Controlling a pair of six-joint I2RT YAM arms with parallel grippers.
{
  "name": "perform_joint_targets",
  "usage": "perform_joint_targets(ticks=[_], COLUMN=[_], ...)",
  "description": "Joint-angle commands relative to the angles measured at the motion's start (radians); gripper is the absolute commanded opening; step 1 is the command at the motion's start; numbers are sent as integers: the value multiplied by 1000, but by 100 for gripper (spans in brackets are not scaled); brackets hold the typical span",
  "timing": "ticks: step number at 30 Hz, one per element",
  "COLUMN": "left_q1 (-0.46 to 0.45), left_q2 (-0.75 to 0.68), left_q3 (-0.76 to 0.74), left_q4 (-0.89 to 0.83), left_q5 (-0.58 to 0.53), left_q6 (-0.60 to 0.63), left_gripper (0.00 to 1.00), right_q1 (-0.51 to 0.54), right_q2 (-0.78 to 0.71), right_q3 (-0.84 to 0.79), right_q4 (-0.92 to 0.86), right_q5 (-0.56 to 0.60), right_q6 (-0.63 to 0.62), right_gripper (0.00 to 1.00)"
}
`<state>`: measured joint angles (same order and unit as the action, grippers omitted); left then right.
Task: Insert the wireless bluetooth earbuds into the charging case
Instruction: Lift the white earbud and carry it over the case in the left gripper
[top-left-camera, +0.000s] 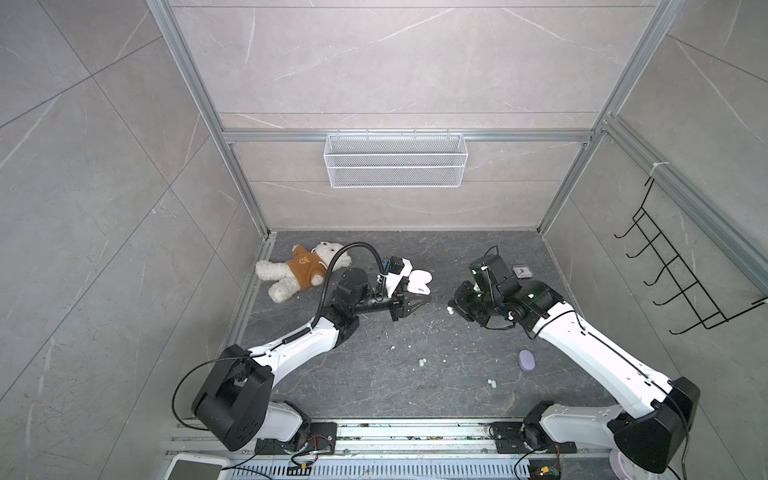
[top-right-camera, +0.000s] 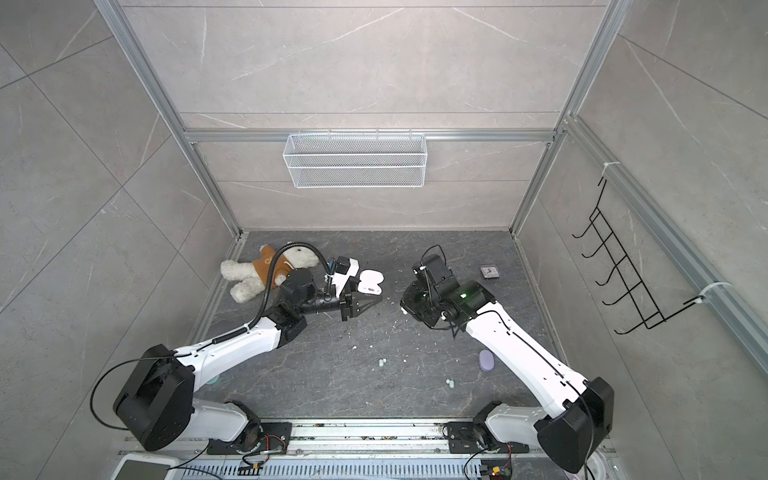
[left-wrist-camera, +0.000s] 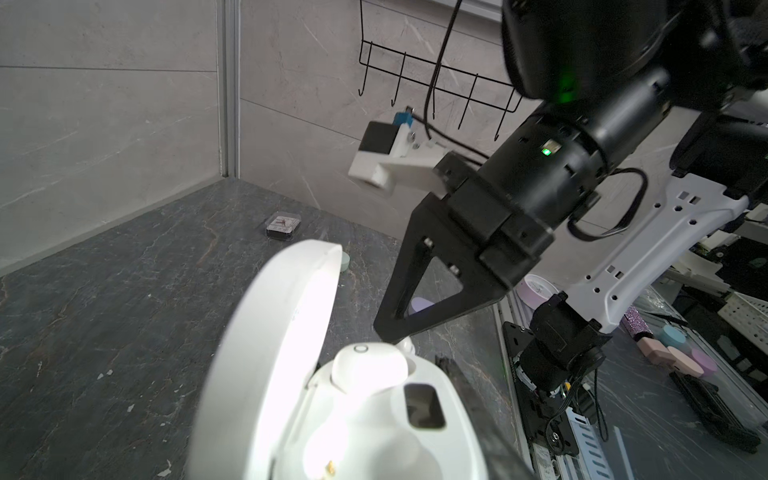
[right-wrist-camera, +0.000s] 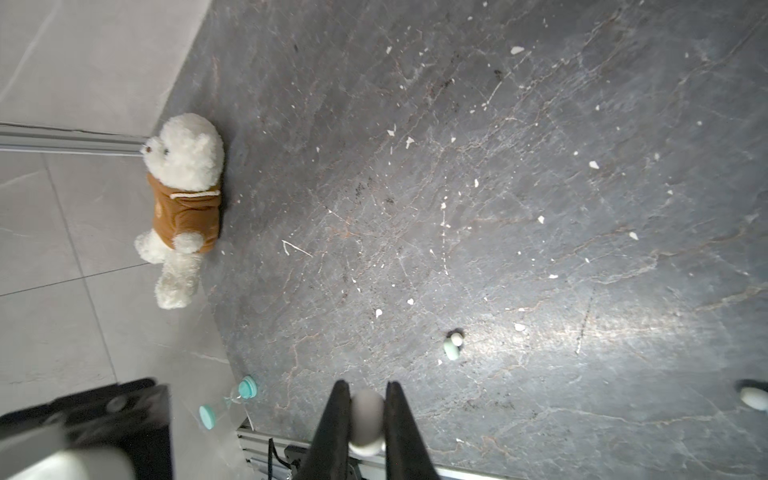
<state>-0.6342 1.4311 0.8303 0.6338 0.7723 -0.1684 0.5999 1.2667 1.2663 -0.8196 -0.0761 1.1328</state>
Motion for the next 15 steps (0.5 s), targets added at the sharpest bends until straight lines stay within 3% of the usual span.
perform_joint_targets(ticks=[1,6,15], left_q1=[4,1,-21], left_q2=[29,69,110], left_q3=[61,81,98], left_q4=[110,151,233], left_q5=[46,66,92], left_q6=[-12,-22,-72], left_gripper=[19,20,20], right_q1=[-7,-9,-8], right_q2=[-39,-42,36], right_q3=[78,195,340], right_q4=[-72,-84,3], right_q5=[-4,-10,-130], right_q6=[-38,-73,-159], right_gripper=[15,15,14])
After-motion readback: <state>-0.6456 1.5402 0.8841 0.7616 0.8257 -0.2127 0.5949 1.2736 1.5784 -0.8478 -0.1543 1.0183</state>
